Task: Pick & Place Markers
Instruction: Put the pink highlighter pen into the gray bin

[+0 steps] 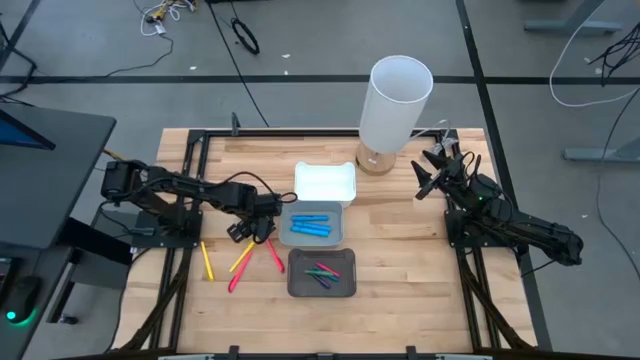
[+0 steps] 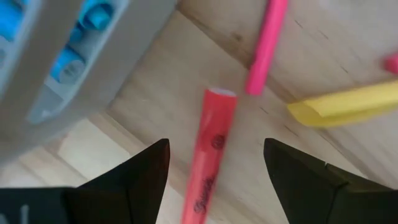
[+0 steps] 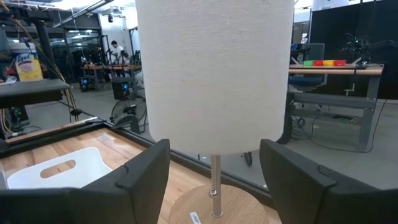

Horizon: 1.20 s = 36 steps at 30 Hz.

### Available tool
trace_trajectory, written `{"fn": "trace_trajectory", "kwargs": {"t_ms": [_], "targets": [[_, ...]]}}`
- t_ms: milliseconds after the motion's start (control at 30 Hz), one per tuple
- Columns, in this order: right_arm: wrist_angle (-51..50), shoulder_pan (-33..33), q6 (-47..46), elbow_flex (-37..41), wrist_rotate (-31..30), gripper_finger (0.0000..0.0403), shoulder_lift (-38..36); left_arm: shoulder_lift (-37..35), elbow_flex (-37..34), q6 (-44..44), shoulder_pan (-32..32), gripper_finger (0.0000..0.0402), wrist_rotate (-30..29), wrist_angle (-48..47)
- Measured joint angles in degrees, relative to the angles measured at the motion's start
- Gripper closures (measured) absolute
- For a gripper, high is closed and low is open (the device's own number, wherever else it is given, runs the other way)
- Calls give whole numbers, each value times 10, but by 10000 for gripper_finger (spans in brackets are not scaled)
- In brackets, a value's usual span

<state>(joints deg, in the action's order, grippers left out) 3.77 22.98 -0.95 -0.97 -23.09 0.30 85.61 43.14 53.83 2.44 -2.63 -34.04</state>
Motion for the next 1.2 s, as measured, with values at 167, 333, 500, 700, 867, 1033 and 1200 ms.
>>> {"fn": "trace_trajectory", "kwargs": {"t_ms": [167,333,500,700,867,1033,1200], "targets": [[0,0,0,0,0,152,0,9,-4,0,0,136,2,8],[0,0,0,0,0,152,0,27,-4,17,0,136,7,12],[0,0,0,0,0,152,0,29,-4,34,0,136,11,14],[0,0,0,0,0,152,0,29,-4,43,0,142,14,13],[0,0,0,0,0,152,0,30,-4,45,0,174,29,6],[0,0,0,0,0,152,0,30,-4,45,0,212,33,2],[0,0,0,0,0,152,0,30,-4,45,0,240,36,0]]}}
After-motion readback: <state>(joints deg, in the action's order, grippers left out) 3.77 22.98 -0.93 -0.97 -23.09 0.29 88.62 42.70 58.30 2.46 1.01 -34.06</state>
